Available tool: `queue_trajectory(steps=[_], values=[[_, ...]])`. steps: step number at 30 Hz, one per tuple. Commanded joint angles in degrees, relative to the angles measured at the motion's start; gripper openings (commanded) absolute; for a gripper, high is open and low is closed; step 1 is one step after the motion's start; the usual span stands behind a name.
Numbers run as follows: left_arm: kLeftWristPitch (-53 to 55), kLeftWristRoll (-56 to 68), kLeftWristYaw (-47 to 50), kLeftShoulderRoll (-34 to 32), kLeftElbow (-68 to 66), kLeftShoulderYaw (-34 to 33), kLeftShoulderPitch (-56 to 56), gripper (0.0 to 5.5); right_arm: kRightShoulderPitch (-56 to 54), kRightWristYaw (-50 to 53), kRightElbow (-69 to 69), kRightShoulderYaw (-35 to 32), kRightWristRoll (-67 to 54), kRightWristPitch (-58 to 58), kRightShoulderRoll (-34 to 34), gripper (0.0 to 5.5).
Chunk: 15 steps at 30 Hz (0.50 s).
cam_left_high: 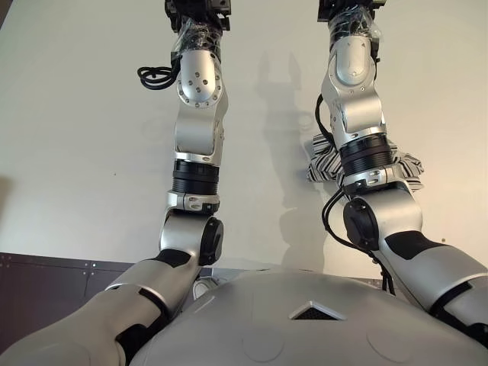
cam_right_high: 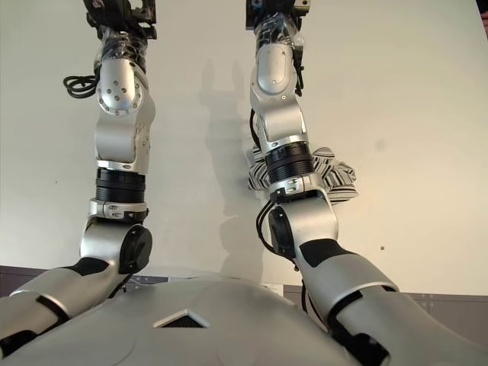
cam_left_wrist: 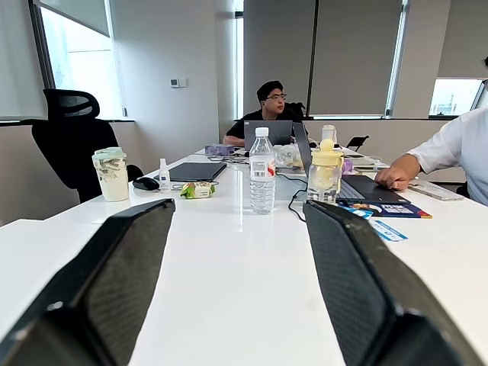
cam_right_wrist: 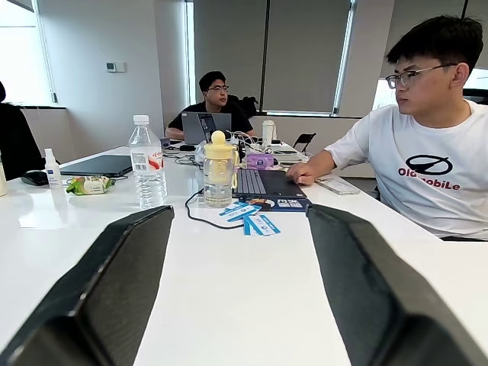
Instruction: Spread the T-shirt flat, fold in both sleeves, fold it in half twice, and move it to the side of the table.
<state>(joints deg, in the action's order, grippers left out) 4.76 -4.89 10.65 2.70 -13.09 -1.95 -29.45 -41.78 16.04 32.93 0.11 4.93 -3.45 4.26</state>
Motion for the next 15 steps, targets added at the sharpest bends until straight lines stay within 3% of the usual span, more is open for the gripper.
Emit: queue_trajectory(steps=[1,15], values=[[0.93,0.60,0.46,0.66,1.98,-0.30,2.48,3.14,0.62,-1.09,-1.54,0.57,0.59,1.49,-0.22,3.20],[3.13,2.25,-2.15,2.57,4.84,1.66,3.75,3.14,1.47,-3.03,-2.94,-0.30,-2.14,3.35,2.56,3.20]])
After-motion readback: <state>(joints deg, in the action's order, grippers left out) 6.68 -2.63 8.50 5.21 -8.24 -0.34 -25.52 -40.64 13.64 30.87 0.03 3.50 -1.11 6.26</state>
